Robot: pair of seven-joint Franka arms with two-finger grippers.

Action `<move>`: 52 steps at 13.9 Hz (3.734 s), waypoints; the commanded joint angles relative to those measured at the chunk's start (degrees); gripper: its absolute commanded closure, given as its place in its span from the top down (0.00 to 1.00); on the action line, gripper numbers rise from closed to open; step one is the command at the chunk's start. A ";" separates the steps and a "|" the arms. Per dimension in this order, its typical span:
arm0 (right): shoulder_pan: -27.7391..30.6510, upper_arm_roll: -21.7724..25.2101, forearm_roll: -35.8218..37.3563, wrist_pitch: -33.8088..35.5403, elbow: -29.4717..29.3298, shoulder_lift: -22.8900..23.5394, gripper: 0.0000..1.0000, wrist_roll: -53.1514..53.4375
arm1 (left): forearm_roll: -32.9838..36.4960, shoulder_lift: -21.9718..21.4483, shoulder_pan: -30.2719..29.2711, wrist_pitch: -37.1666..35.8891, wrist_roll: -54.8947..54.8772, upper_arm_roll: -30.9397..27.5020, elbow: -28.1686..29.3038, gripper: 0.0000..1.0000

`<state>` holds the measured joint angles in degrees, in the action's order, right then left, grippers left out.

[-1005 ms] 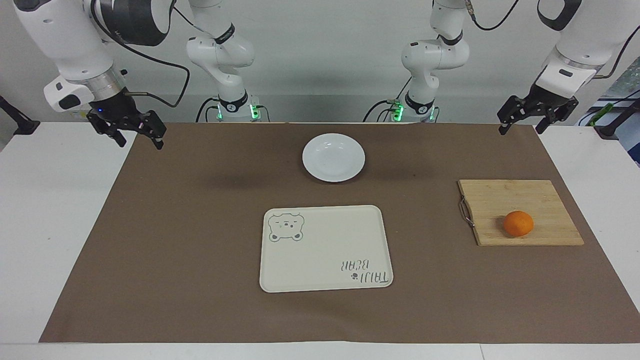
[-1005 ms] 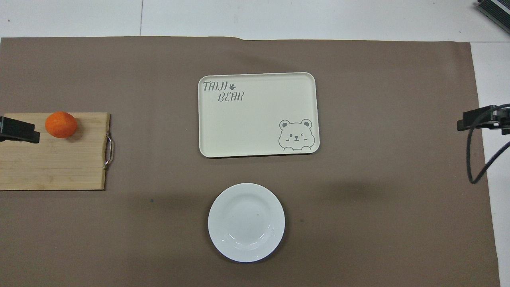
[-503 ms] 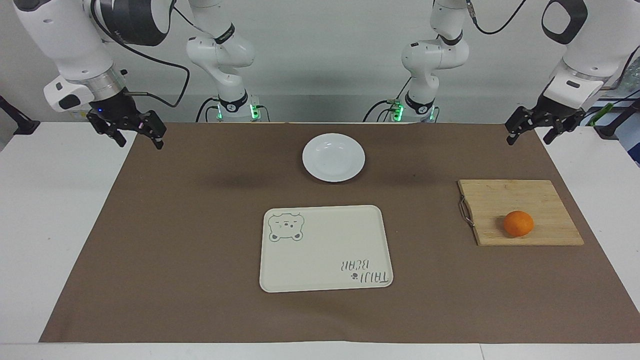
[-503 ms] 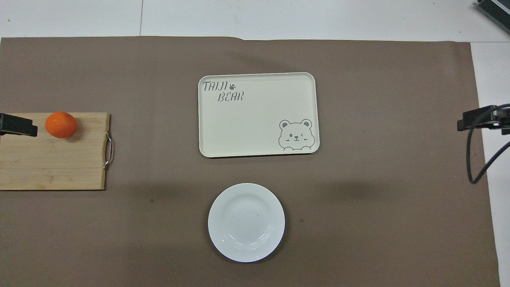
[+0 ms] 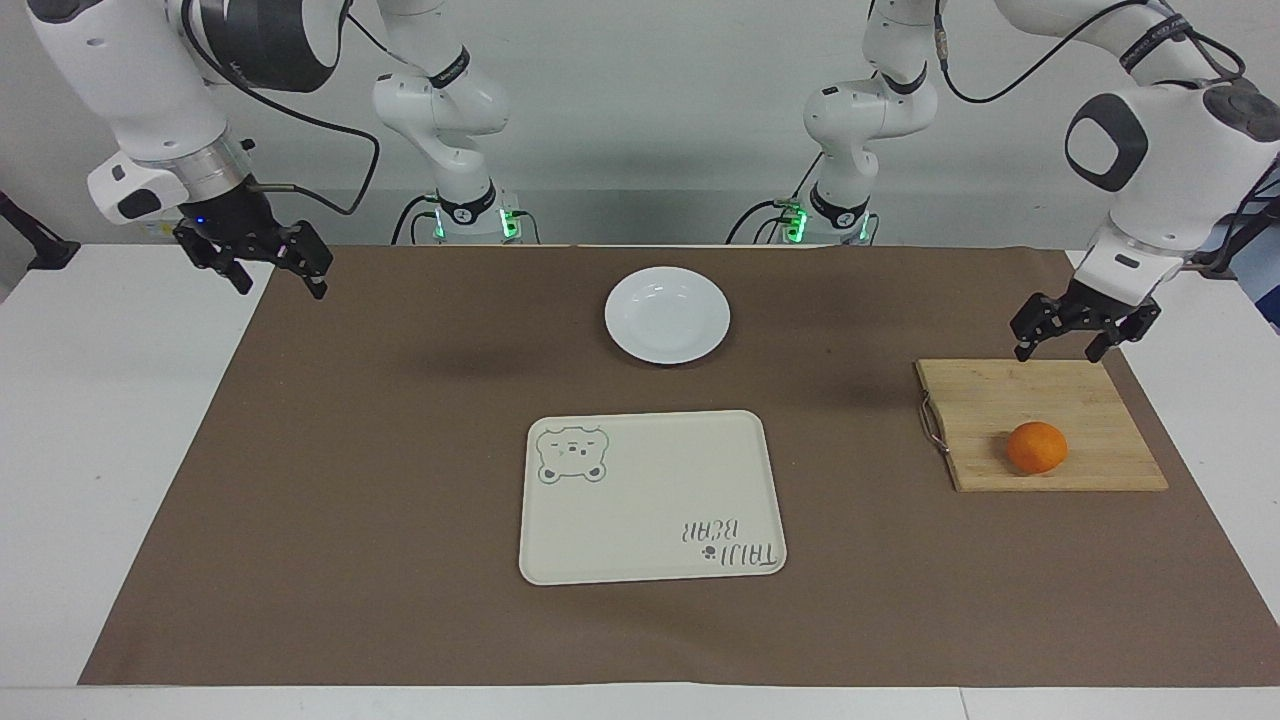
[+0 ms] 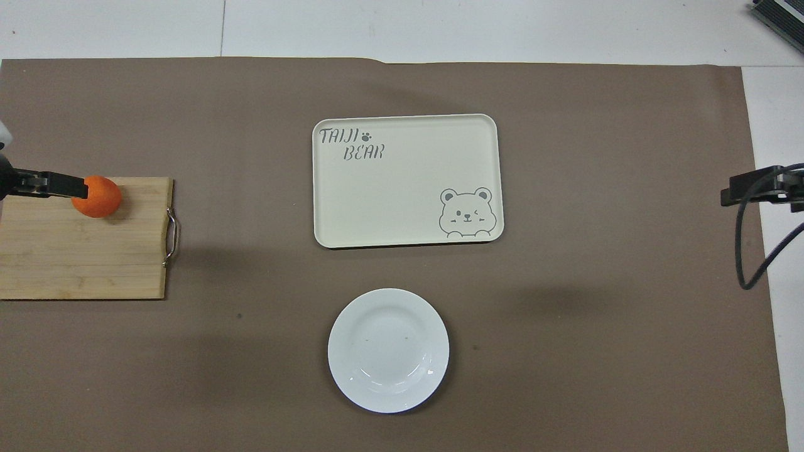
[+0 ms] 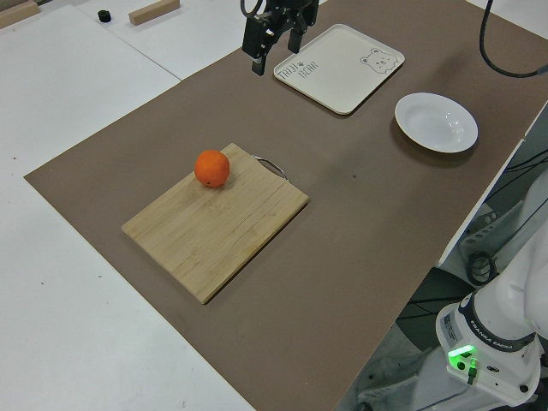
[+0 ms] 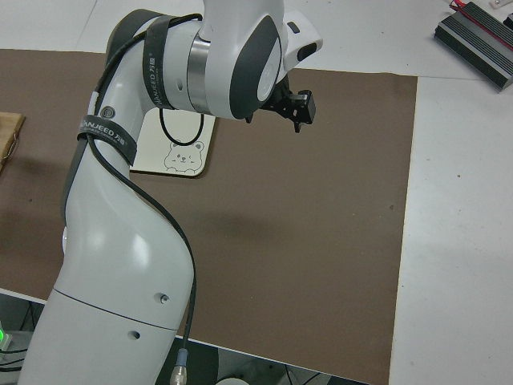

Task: Place orange and plate with both arms
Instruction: 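Move the left gripper onto the orange and close on it, then carry the orange with the left gripper over the white plate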

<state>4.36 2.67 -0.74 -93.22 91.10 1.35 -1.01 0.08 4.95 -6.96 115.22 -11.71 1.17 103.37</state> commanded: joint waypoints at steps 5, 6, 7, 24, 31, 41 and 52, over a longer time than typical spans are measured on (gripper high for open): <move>0.56 -0.74 0.22 0.41 0.31 -0.30 1.00 1.19 | -0.96 9.10 -2.36 12.64 -2.53 0.32 -0.09 1.00; 0.56 -0.74 0.22 0.41 0.31 -0.30 1.00 1.19 | -0.96 10.33 -2.62 13.96 -2.61 0.32 -0.09 1.00; 0.56 -0.74 0.22 0.41 0.31 -0.30 1.00 1.19 | -0.88 11.47 -2.97 15.19 -3.14 0.32 -0.27 1.00; 0.56 -0.74 0.22 0.41 0.31 -0.30 1.00 1.19 | -0.96 13.77 -3.50 17.93 10.91 0.32 3.25 1.00; 0.56 -0.74 0.22 0.41 0.31 -0.30 1.00 1.19 | -0.87 15.52 -4.64 18.11 12.77 0.32 3.25 1.00; 0.48 -0.74 0.22 0.41 0.31 -0.30 1.00 1.19 | -0.17 15.09 -3.85 17.05 12.15 0.15 3.95 0.00; 0.56 -0.74 0.22 0.41 0.31 -0.30 1.00 1.19 | -0.43 7.63 -1.83 4.41 12.77 1.20 -2.91 0.00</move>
<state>4.36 2.67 -0.74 -93.22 91.10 1.35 -1.01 0.02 15.49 -9.67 122.38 0.61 3.01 100.18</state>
